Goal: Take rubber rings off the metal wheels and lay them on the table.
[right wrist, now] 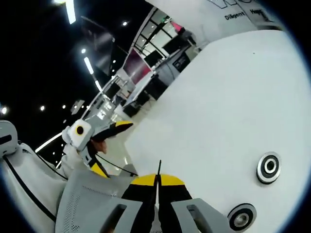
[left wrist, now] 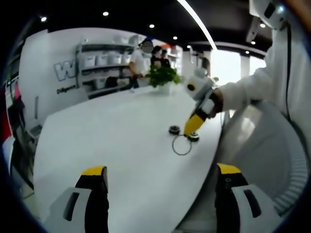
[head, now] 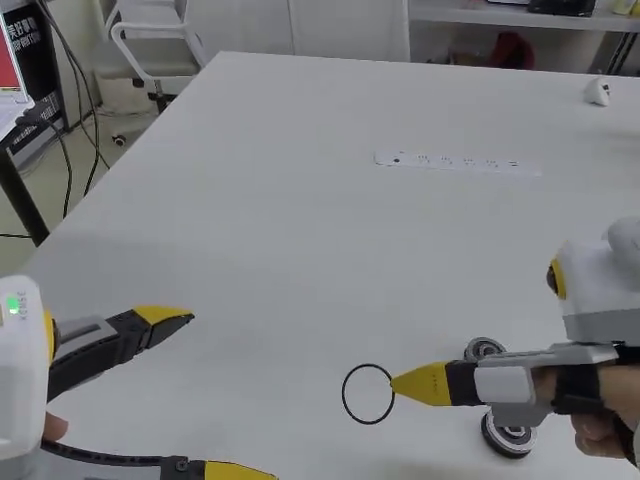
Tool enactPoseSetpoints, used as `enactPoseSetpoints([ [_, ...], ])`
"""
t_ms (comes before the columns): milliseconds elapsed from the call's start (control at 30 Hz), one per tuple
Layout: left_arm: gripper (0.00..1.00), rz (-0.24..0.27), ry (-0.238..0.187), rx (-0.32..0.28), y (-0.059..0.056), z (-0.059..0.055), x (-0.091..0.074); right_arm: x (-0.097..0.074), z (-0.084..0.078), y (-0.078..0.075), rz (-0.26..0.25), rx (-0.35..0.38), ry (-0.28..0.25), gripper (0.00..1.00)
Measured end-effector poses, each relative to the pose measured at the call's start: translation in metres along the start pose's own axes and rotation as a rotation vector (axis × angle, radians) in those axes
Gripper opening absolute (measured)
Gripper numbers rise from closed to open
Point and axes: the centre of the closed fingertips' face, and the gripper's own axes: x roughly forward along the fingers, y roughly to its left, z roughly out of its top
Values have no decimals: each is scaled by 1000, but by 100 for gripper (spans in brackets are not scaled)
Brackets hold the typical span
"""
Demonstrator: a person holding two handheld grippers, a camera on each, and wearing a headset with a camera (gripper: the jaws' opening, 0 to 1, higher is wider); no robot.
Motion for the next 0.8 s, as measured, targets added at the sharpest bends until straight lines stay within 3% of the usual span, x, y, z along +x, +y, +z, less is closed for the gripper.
enactPoseSetpoints([
  [100, 92, -3, 5, 5, -1, 0, 0, 3, -4, -5, 11, 24, 6, 0],
  [133, 92, -2, 7, 5, -1, -1, -1, 4, -5, -9, 7, 66, -3, 0],
  [400, 92, -3, 18, 10, -4, -4, -1, 8, -19, -37, -83, 92, 28, 0],
  [667, 91, 4, 26, 25, -3, -4, -1, 18, -29, -35, -103, 17, 89, 0],
  [800, 91, 9, 26, 29, -2, -3, -1, 20, -37, -41, -142, -64, 136, 0],
])
